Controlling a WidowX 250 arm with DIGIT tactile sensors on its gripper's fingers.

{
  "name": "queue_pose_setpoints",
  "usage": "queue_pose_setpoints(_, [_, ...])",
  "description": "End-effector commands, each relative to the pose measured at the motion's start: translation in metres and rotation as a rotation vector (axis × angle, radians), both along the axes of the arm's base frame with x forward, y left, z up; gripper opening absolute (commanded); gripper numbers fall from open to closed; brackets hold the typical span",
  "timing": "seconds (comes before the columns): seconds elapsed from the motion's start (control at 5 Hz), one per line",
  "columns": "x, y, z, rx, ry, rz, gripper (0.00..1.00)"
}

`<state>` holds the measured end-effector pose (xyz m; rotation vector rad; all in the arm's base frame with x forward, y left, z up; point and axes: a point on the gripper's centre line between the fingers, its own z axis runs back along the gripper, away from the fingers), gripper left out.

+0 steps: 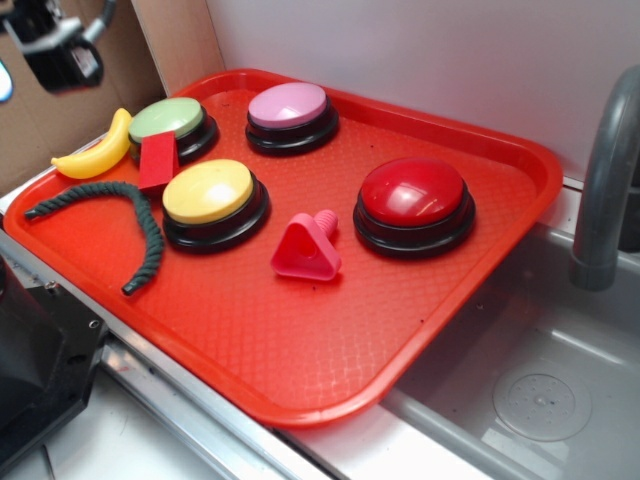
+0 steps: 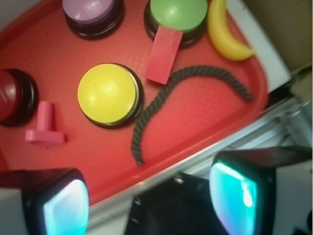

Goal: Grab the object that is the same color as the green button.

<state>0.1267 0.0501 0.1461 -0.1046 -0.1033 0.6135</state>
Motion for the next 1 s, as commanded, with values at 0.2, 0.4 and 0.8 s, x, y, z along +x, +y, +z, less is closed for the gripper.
queue_pose_setpoints(0.2, [0.012, 0.046, -0.055, 0.123, 0.064, 0.337, 1.00])
queue_pose_setpoints(0.4, [0.018, 0.050, -0.068, 0.162, 0.076, 0.393, 1.00])
queue_pose_setpoints(0.8, [0.030, 0.063, -0.092, 0.186, 0.044, 0.454, 1.00])
